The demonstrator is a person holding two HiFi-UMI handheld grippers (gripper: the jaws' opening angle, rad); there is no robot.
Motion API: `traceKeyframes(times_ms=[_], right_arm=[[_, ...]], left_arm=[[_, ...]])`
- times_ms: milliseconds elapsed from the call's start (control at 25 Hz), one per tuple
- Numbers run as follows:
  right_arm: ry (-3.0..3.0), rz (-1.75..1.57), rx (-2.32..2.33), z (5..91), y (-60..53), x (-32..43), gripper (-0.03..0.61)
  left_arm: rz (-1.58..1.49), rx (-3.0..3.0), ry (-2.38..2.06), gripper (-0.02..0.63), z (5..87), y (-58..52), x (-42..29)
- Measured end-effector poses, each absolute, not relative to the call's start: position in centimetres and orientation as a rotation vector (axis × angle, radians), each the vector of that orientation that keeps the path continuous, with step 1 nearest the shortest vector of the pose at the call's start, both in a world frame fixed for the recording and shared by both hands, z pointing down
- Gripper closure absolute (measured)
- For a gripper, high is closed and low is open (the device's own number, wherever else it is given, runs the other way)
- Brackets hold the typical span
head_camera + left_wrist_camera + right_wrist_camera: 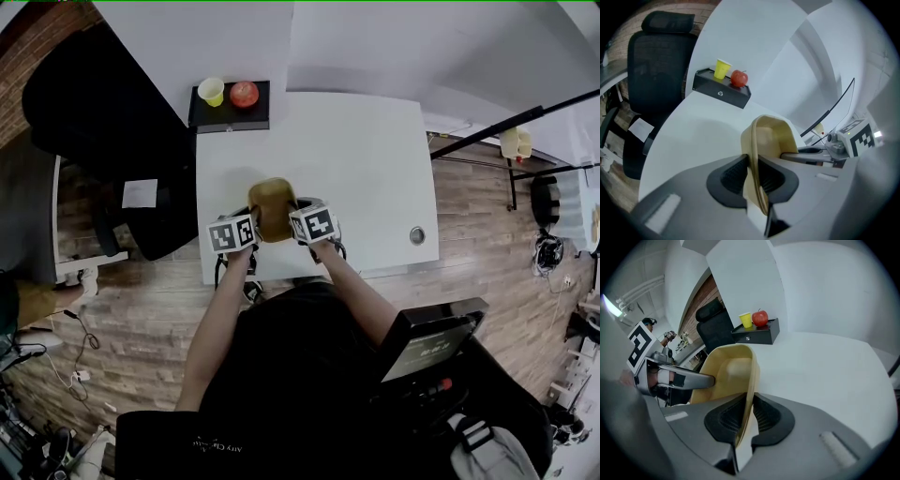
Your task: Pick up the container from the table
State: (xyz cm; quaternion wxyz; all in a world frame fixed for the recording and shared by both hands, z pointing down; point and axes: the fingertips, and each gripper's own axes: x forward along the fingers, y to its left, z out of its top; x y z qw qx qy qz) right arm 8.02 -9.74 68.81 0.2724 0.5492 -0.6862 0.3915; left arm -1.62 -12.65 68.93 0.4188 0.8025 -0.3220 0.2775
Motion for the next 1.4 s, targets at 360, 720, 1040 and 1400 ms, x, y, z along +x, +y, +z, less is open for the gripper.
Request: traceKeyframes(times_ms=[360, 720, 1040, 1400], right_arm=[[-1.846, 1.053, 1.523, 68.0, -9.6, 8.5, 0.534], [-1.845, 1.056, 1.567, 67.2, -9.6, 9.0, 0.535], [-1.847, 1.052, 1.601, 66.3, -9.7, 9.3, 0.537], [-1.871, 1.042, 1.651, 64.5, -10.0, 9.9, 0.538]], left_arm=[[0.693, 2.042, -0.784, 0.568, 68.2, -12.8, -1.1], [0.69, 2.073, -0.765, 0.568, 67.4, -13.0, -0.5], [0.678, 2.104, -0.754, 0.568, 66.3, -13.4, -0.2], [0.661, 2.173, -0.75, 0.566, 64.3, -13.9, 0.5]])
